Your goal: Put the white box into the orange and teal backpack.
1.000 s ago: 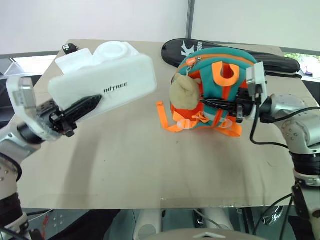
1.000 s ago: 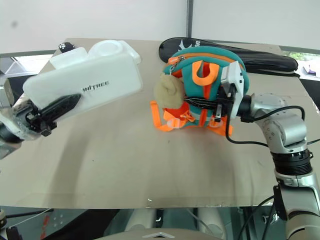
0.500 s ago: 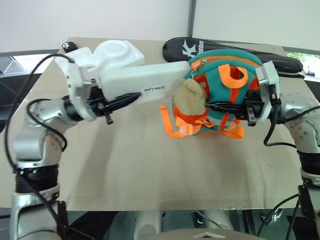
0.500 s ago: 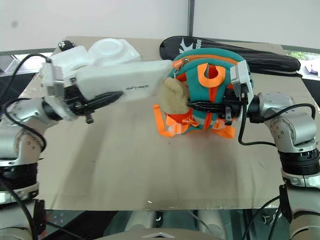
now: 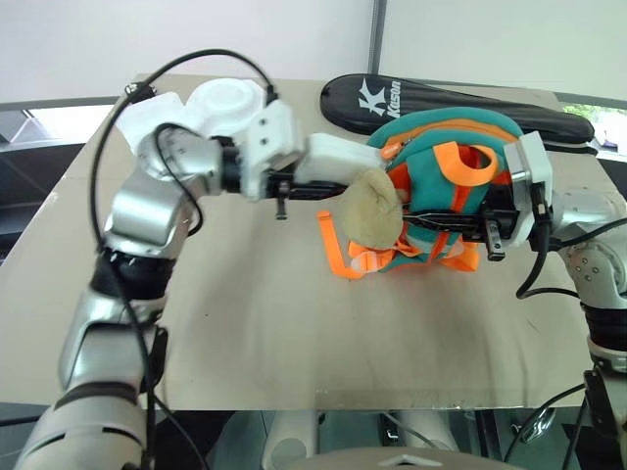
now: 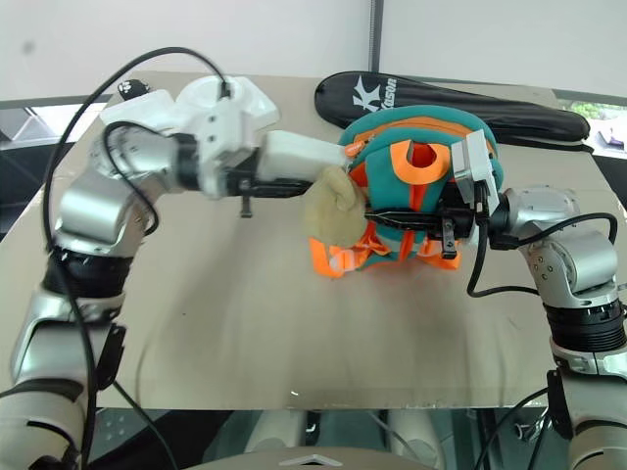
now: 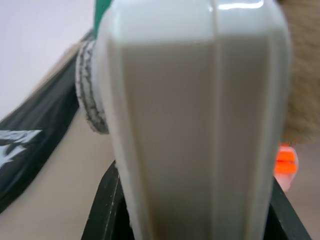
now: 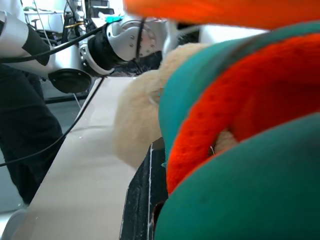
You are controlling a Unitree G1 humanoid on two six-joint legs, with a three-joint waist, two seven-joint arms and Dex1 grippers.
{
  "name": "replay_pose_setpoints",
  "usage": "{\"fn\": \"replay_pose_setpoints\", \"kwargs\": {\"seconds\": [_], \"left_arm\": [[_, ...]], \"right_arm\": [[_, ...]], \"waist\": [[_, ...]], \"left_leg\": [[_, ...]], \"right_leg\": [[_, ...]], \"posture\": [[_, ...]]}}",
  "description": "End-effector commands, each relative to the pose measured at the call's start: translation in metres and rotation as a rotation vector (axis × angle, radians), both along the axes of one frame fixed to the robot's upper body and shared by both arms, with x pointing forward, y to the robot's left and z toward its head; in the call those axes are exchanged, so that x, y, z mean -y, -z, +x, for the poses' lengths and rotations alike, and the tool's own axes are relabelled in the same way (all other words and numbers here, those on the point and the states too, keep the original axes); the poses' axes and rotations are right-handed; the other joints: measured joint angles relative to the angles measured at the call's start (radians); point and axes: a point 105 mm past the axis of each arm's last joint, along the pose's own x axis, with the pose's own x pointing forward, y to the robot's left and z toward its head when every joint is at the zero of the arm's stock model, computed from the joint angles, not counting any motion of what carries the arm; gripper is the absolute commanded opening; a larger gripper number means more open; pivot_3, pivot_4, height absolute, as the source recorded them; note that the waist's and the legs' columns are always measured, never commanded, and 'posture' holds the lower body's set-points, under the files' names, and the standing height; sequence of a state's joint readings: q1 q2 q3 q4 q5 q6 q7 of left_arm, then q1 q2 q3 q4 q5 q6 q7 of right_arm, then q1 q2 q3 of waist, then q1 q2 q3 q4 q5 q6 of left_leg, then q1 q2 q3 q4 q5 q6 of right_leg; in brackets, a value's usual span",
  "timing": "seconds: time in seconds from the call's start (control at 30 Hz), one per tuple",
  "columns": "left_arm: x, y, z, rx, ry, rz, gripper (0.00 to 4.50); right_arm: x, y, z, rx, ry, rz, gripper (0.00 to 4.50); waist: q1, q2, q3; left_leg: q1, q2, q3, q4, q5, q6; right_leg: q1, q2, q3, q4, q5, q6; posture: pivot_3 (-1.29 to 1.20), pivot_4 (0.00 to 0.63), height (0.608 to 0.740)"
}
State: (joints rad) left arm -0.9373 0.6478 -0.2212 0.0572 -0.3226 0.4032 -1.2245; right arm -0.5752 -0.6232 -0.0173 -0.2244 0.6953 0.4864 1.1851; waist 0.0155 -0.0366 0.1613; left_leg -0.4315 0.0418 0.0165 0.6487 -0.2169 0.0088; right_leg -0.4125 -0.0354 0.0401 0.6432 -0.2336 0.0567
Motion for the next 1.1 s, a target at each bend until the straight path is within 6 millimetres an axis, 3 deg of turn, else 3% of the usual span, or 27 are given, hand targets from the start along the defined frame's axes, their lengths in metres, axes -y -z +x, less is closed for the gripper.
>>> {"fn": "replay_pose_setpoints", "kwargs": {"seconds": [0.03, 0.07, 0.1, 0.13, 0.2, 0.27, 0.3, 0.47, 0.6, 0.73, 0.97, 1.1], "left_arm": [[0.040, 0.012, 0.006, 0.009, 0.056, 0.078, 1.07], [0.050, 0.019, 0.010, -0.019, 0.063, 0.082, 1.07], [0.054, 0.025, 0.013, -0.051, 0.069, 0.083, 2.09], [0.054, 0.027, 0.022, -0.051, 0.021, 0.069, 2.37], [0.044, 0.006, 0.036, -0.010, -0.078, -0.041, 3.28], [0.025, -0.019, 0.026, -0.089, -0.068, -0.157, 4.22], [0.013, -0.029, 0.016, -0.162, -0.044, -0.204, 4.45], [-0.050, -0.050, -0.017, -0.458, -0.100, -0.374, 4.45], [-0.065, -0.051, -0.048, -0.623, -0.068, -0.433, 4.45], [-0.048, -0.031, -0.059, -0.780, -0.060, -0.496, 4.45], [0.002, 0.006, -0.046, -0.874, -0.151, -0.520, 4.45], [0.014, 0.006, -0.043, -0.862, -0.147, -0.545, 2.85]], "right_arm": [[-0.004, -0.015, 0.000, 0.093, 0.045, 0.043, 0.07], [-0.005, -0.014, 0.002, 0.081, 0.069, 0.050, 0.07], [-0.005, -0.012, 0.006, 0.047, 0.096, 0.054, 0.00], [-0.006, -0.011, 0.010, 0.005, 0.124, 0.060, 0.00], [-0.006, -0.009, 0.014, -0.035, 0.149, 0.060, 0.00], [-0.004, -0.008, 0.016, -0.037, 0.165, 0.051, 0.00], [-0.003, -0.008, 0.018, -0.037, 0.178, 0.049, 0.00], [0.003, -0.007, 0.026, -0.035, 0.209, 0.047, 0.00], [0.006, -0.006, 0.030, -0.036, 0.223, 0.040, 0.00], [0.001, -0.005, 0.030, -0.030, 0.218, 0.031, 0.00], [-0.007, -0.008, 0.025, -0.022, 0.217, 0.029, 0.00], [-0.006, -0.010, 0.023, -0.021, 0.231, 0.033, 0.00]], "waist": [[0.001, 0.000, 0.000], [-0.001, 0.000, 0.000], [-0.002, 0.000, 0.000], [-0.004, 0.000, 0.000], [-0.013, 0.000, 0.000], [-0.027, 0.001, 0.001], [-0.037, 0.001, 0.001], [-0.057, 0.001, 0.001], [-0.049, 0.001, 0.001], [-0.023, 0.001, 0.002], [-0.026, 0.000, 0.001], [-0.030, 0.000, 0.001]], "left_leg": [[0.000, 0.000, 0.000, 0.000, 0.000, 0.000], [-0.001, 0.000, 0.000, 0.001, 0.000, 0.000], [-0.001, 0.000, 0.001, 0.001, 0.000, 0.000], [-0.001, 0.000, 0.001, 0.001, 0.000, 0.000], [0.000, 0.000, 0.001, 0.001, 0.000, 0.000], [0.000, 0.001, 0.000, 0.000, 0.000, 0.000], [0.000, 0.001, -0.001, 0.000, 0.000, 0.000], [0.000, 0.002, -0.001, -0.002, 0.000, 0.000], [0.000, 0.001, -0.001, -0.001, 0.000, 0.000], [0.000, -0.001, -0.004, 0.002, 0.000, 0.000], [0.001, -0.002, -0.006, 0.004, 0.000, 0.000], [0.002, -0.002, -0.006, 0.002, 0.000, 0.000]], "right_leg": [[0.000, 0.000, 0.000, 0.000, 0.000, 0.000], [0.000, 0.000, 0.000, 0.000, 0.000, 0.000], [0.000, 0.000, 0.001, 0.000, 0.000, 0.000], [0.000, 0.000, 0.001, 0.000, 0.000, 0.000], [0.000, 0.000, 0.001, 0.000, 0.000, 0.000], [-0.001, 0.001, 0.001, 0.001, 0.000, 0.000], [-0.001, 0.001, 0.001, 0.001, 0.000, 0.000], [-0.002, 0.002, 0.001, 0.001, 0.000, 0.000], [-0.001, 0.000, 0.001, 0.001, 0.000, 0.000], [0.002, -0.001, -0.001, 0.002, 0.000, 0.001], [0.004, 0.000, 0.001, 0.003, 0.002, 0.003], [0.003, 0.000, 0.001, 0.003, 0.002, 0.002]], "posture": [[0.00, 0.150, 0.740], [0.00, 0.150, 0.740], [0.00, 0.150, 0.740], [0.00, 0.150, 0.740], [0.00, 0.150, 0.740], [0.00, 0.150, 0.740], [0.00, 0.150, 0.740], [0.00, 0.150, 0.740], [0.00, 0.150, 0.740], [0.00, 0.150, 0.740], [0.00, 0.150, 0.740], [0.00, 0.150, 0.740]]}}
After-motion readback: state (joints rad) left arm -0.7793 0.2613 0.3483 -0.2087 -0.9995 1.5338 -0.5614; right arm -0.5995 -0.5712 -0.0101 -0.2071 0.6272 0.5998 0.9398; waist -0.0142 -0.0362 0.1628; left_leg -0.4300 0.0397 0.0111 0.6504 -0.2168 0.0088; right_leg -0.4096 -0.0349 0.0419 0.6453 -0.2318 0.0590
